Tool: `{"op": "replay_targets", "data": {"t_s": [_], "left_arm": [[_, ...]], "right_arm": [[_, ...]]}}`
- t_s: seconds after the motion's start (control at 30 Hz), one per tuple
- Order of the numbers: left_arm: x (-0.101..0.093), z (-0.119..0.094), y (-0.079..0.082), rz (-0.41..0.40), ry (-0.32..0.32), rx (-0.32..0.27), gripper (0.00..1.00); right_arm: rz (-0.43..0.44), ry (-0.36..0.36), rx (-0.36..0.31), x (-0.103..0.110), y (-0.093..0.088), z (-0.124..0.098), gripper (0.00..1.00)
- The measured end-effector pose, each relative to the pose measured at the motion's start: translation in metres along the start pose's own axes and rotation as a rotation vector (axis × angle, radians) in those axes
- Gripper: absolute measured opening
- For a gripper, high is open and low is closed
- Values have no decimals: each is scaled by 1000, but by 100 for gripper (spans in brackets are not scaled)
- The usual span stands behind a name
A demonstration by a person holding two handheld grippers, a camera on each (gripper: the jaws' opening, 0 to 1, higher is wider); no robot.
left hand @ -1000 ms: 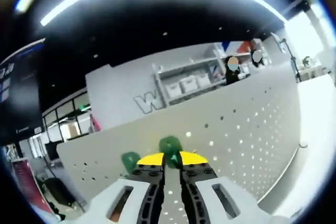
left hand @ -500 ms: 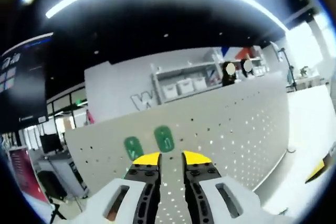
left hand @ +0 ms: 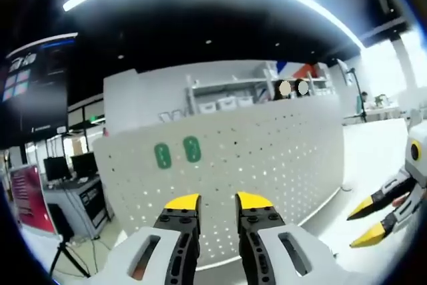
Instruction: Insert the hook assembly into the mounting plate slot until the hook locks in place.
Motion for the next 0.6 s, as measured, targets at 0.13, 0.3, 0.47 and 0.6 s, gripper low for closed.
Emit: {"op": "replay_targets", "data": {"t_s": [0.13,0.3,0.47,0.6], "left_arm": [[-6,-17,-4,-8,-16,15,21],[-11,-39,-8,-21,-29,26,24],[-20,-61,-21,-59,-44,61,24],[-24,-77,-32,-71,-54,80,25]], "right_arm": [[-8,11,15,3,-3,1,29],[-19,28,22,8,-4,2,28],[-25,41,40,11,-8,4,28],[-30,53,58,15,-13,5,28]]}}
Point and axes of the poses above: the point that each gripper's makers call its tool centre point, and the gripper's own axes: z roughly forward along the fingers, x roughly to its left, y roughly out of its top, the point moved 5 cm from there along -z, roughly backward along the fingers, and after that the axes turned 9 degrees about -x, right-handed, at the moved point
